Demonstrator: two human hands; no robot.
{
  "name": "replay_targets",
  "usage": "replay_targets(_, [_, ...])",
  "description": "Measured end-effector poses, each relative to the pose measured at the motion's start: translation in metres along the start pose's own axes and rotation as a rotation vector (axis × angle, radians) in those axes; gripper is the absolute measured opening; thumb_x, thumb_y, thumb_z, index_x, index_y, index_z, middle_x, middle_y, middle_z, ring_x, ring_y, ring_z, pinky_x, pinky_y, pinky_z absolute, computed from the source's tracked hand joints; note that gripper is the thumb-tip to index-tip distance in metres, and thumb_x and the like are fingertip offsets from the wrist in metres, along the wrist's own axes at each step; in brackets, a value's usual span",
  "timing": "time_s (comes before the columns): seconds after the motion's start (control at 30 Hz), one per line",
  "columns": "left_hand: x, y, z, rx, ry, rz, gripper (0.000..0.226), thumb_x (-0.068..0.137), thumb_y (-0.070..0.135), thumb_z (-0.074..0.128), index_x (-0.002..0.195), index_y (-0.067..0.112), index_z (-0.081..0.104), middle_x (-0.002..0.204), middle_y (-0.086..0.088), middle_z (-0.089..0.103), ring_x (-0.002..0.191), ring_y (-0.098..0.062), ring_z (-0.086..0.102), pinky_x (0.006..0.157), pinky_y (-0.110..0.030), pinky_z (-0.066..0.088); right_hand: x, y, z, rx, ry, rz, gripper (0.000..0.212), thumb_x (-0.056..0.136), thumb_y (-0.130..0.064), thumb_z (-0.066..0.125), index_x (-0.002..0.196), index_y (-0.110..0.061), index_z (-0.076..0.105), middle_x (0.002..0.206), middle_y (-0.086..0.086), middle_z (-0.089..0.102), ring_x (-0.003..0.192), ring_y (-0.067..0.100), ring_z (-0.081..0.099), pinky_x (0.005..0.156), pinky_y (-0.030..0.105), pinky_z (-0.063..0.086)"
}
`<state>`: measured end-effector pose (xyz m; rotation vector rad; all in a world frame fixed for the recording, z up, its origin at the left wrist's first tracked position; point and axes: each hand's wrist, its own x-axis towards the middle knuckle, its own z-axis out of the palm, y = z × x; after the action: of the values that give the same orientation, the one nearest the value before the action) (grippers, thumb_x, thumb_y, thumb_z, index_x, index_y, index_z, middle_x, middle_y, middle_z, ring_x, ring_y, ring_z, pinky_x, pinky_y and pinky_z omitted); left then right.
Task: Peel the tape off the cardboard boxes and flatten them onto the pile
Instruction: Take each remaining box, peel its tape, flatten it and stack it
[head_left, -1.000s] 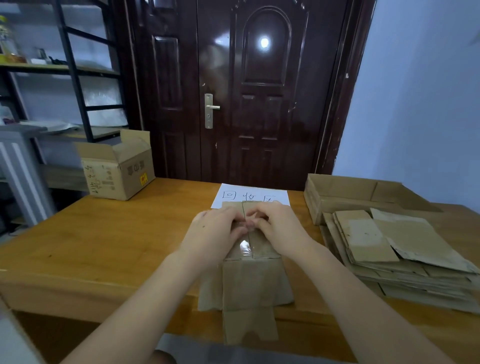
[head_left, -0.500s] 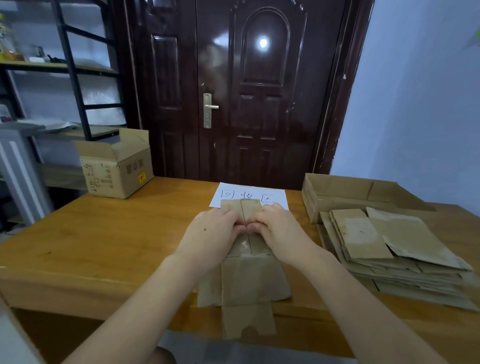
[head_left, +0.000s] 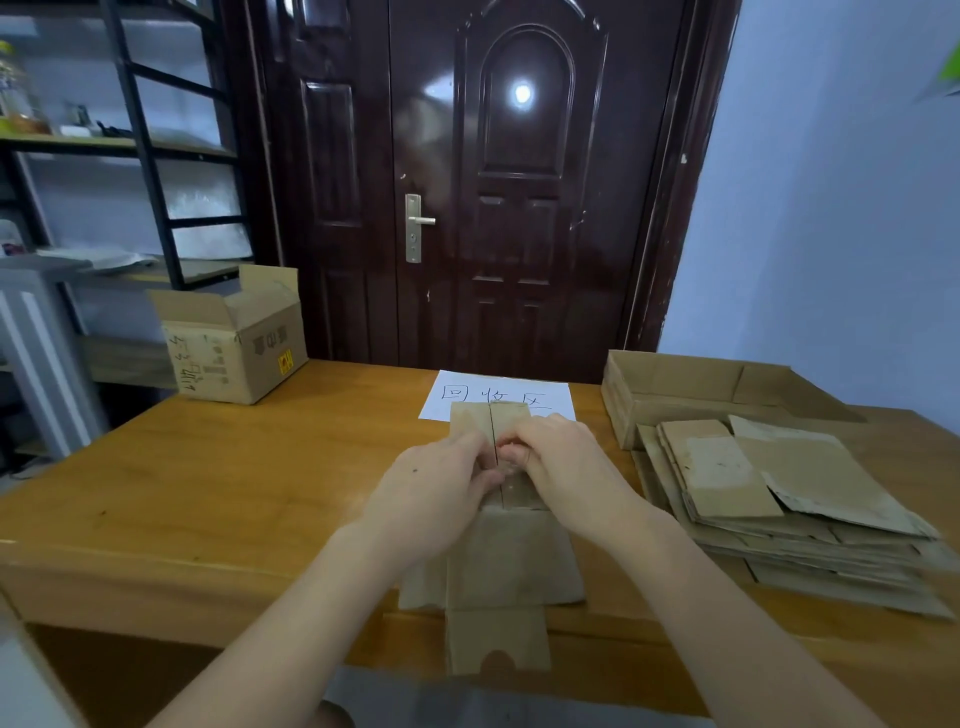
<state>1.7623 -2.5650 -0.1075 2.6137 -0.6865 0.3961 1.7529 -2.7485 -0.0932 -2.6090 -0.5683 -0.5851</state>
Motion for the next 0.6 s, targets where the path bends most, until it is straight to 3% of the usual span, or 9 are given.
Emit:
replay_targets(0.07, [-0.001, -0.001, 0.006, 0.042, 0.084, 0.051, 0.018, 0.106, 0.044, 0.046, 0.100, 0.029, 0.053, 0.094, 0.010, 0.064, 0.084, -0.015, 0.061, 0.082, -0.037, 0.051, -0.004, 0.000, -0.002, 0.035, -0.049, -0.006, 0.025, 0.097, -0.043, 0.060, 0.098, -0.020, 0.071, 0.100, -0.010, 0.059, 0.095, 0.016, 0.050, 0.083, 0.036, 0.042])
replay_targets(0.17, [-0.004, -0.003, 0.012, 0.071, 0.144, 0.106, 0.018, 0.109, 0.042, 0.039, 0.093, 0.033, 0.041, 0.088, 0.012, 0.056, 0.078, -0.015, 0.056, 0.085, -0.036, 0.046, -0.010, -0.002, -0.001, 0.095, -0.043, 0.055, 0.018, 0.091, -0.036, 0.073, 0.102, -0.021, 0.075, 0.096, -0.008, 0.057, 0.094, 0.012, 0.050, 0.082, 0.034, 0.046])
replay_targets(0.3, [-0.006, -0.003, 0.012, 0.018, 0.134, 0.078, 0.021, 0.109, 0.046, 0.035, 0.109, 0.033, 0.052, 0.100, 0.015, 0.061, 0.091, -0.009, 0.058, 0.093, -0.027, 0.040, -0.018, -0.003, 0.007, 0.196, 0.116, 0.098, 0.014, 0.087, -0.032, 0.078, 0.095, -0.033, 0.066, 0.083, -0.016, 0.060, 0.089, 0.005, 0.051, 0.078, 0.028, 0.043])
replay_targets(0.37, [-0.012, -0.002, 0.008, -0.071, 0.116, 0.076, 0.023, 0.108, 0.048, 0.036, 0.113, 0.033, 0.053, 0.103, 0.019, 0.063, 0.096, -0.004, 0.055, 0.096, -0.020, 0.035, -0.021, 0.000, 0.012, 0.174, 0.162, 0.094, 0.017, 0.089, -0.029, 0.076, 0.092, -0.035, 0.060, 0.082, -0.020, 0.058, 0.090, 0.002, 0.050, 0.078, 0.028, 0.044])
replay_targets(0.5, [-0.020, -0.001, 0.007, -0.207, 0.103, -0.009, 0.015, 0.105, 0.044, 0.049, 0.113, 0.039, 0.059, 0.100, 0.037, 0.050, 0.102, 0.011, 0.047, 0.109, -0.019, 0.033, -0.025, 0.001, 0.018, 0.094, 0.193, 0.042, 0.011, 0.096, -0.034, 0.062, 0.092, -0.025, 0.067, 0.095, -0.015, 0.059, 0.098, 0.006, 0.048, 0.084, 0.027, 0.045])
replay_targets(0.6, [-0.016, 0.004, 0.006, -0.274, 0.127, -0.080, 0.009, 0.103, 0.036, 0.057, 0.098, 0.041, 0.060, 0.107, 0.033, 0.052, 0.101, 0.016, 0.039, 0.118, -0.021, 0.008, -0.026, 0.003, 0.013, 0.109, 0.111, 0.079, 0.026, 0.095, -0.044, 0.059, 0.106, -0.025, 0.072, 0.110, -0.014, 0.054, 0.111, 0.005, 0.043, 0.091, 0.019, 0.042])
